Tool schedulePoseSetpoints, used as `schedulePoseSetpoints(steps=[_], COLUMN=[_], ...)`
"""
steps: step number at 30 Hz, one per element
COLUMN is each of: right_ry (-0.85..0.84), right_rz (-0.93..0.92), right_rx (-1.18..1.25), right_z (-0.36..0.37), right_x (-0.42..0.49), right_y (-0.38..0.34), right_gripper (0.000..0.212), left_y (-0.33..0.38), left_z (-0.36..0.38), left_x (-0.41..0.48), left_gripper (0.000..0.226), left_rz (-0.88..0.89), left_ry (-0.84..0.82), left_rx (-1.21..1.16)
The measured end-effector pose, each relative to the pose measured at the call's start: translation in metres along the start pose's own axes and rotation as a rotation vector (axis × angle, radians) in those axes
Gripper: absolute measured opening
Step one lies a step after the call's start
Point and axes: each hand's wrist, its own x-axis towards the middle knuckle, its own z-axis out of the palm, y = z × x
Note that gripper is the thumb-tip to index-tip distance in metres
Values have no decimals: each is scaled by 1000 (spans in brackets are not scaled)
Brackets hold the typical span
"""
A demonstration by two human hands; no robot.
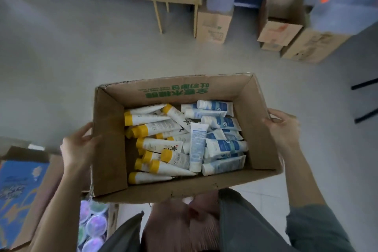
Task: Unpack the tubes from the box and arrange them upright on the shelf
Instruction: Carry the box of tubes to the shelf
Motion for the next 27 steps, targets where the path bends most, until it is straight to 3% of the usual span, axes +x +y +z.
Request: schedulePoseSetpoints(steps=[11,20,27], right_ry=[295,538,736], right_rz=[369,672,824], right_rx=[100,200,310], right_z=[-121,-170,-205], right_x=[53,110,166], right_y=[77,114,122], right_gripper=[32,32,34], left_y=[144,265,359], left_z=[193,384,519], left_x=[16,40,28], left_gripper=[46,44,38], left_rz=[198,400,621], left_ry=[-333,-660,-788], left_rx=[114,221,338])
